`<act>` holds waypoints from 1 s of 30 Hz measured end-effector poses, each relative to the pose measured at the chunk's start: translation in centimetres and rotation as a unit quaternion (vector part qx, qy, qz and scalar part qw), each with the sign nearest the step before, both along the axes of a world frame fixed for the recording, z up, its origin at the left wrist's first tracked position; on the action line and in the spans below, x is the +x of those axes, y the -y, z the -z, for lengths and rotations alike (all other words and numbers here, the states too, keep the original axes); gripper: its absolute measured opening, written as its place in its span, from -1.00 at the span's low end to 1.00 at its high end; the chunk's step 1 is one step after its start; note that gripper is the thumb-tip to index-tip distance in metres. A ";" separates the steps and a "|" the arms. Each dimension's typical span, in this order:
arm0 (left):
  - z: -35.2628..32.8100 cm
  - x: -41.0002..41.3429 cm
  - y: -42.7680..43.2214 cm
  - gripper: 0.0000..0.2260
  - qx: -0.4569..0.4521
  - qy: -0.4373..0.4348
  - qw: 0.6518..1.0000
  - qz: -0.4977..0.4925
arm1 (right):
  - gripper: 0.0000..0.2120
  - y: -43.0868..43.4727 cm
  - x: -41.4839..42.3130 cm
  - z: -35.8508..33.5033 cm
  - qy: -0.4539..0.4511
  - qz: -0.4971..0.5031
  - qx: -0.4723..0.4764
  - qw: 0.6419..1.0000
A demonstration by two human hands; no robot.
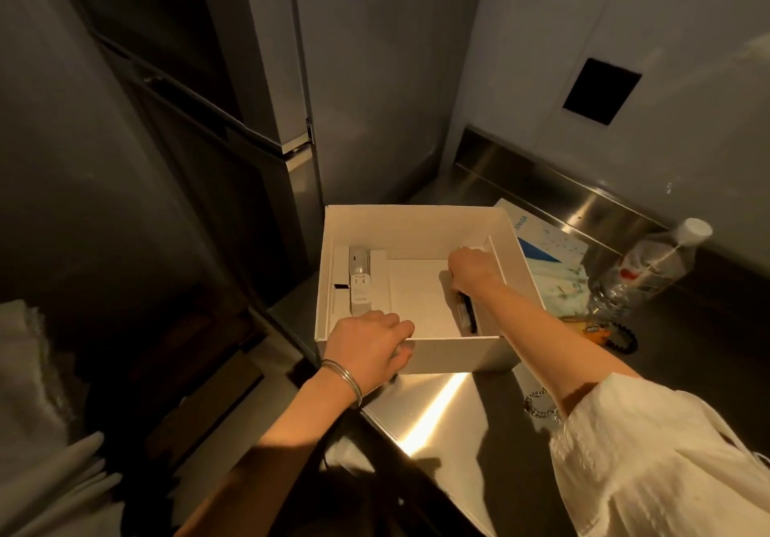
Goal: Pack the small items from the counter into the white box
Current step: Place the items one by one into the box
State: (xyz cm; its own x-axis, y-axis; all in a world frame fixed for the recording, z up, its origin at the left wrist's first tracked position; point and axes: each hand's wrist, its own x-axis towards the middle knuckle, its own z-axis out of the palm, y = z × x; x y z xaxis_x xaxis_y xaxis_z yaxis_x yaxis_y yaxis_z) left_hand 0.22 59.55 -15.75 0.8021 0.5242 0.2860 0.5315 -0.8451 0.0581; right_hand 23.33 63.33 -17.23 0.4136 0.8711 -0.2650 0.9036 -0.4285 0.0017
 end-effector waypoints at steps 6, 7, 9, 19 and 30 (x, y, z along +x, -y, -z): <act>-0.2 0.0 0.0 -0.83 -0.023 -0.011 1.000 -0.007 | -0.63 0.0 0.3 -0.5 0.043 -0.017 -0.042 0.998; -0.3 0.0 0.1 -0.83 -0.023 -0.010 1.000 -0.009 | -0.61 0.1 0.4 -0.5 0.041 -0.016 -0.039 0.998; -0.3 0.0 0.1 -0.83 -0.023 -0.009 1.000 -0.010 | -0.63 0.6 0.5 -0.7 0.014 -0.013 -0.019 1.000; 0.3 -0.1 0.0 -0.83 -0.018 0.018 1.000 0.010 | -0.95 12.6 2.3 -10.1 -0.213 -0.010 0.196 0.957; 0.2 0.3 0.1 -0.88 -0.063 0.007 0.998 -0.025 | -0.83 24.5 6.6 0.2 -0.153 0.015 0.025 0.988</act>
State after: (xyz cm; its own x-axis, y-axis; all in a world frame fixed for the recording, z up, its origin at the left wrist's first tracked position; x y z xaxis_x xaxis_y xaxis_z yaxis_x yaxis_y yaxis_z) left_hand 0.50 59.44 -15.95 0.7697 0.5968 0.2265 0.5719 -0.8024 0.1707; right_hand 29.96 38.79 -17.38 0.3471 0.8742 -0.3394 0.8450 -0.4485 -0.2911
